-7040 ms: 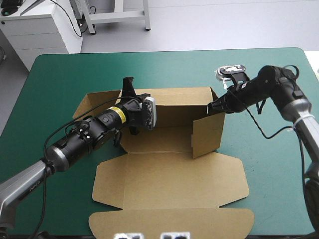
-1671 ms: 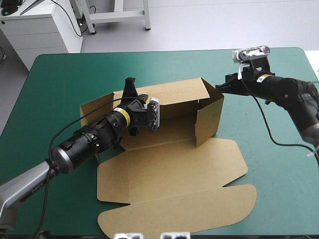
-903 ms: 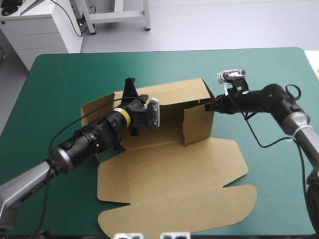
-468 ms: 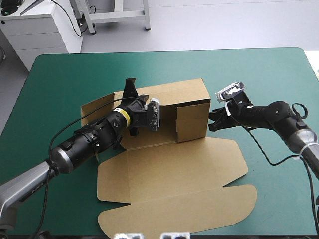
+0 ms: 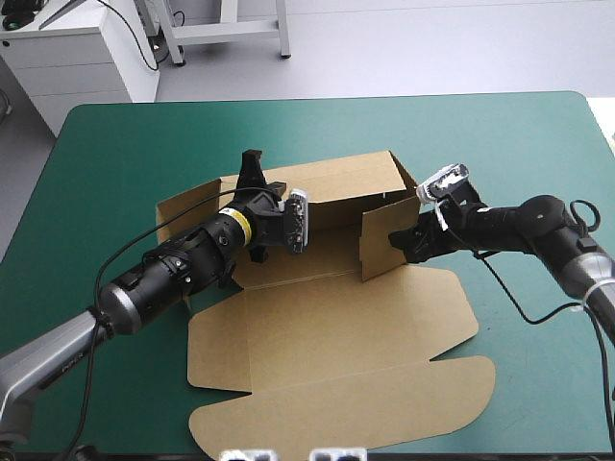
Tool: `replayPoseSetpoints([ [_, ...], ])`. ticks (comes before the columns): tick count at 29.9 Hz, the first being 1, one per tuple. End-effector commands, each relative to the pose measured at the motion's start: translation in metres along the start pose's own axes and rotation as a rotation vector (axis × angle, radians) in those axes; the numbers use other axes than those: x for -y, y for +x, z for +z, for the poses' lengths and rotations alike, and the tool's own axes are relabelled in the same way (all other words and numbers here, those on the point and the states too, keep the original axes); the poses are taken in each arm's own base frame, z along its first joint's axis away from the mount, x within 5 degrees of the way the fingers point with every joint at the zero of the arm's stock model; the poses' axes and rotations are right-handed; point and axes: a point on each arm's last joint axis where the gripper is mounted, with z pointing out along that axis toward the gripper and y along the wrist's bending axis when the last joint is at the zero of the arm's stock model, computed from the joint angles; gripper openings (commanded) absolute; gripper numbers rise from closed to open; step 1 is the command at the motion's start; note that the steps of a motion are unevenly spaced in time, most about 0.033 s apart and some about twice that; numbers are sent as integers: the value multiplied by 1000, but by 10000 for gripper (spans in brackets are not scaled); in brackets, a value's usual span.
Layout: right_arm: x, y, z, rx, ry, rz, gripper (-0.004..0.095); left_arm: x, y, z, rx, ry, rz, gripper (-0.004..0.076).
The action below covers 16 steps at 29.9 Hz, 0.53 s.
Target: Fold the box
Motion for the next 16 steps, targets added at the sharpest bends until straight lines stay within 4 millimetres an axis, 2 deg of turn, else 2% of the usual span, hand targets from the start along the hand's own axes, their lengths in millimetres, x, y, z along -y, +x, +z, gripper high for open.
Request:
replayPoseSetpoints([
  [1, -2, -15, -8, 97, 10, -3, 618, -11, -10, -9, 71, -58, -29, -8],
  [9, -12, -23, 24, 112, 154, -91, 619, -11, -10, -9, 78, -61, -35, -8],
  [13, -14, -27, 30, 142, 220, -87, 618, -13, -13, -10, 107, -78, -42, -8],
  [16, -19, -27, 32, 136, 200, -97, 567, -16, -17, -10, 157, -106, -52, -8],
])
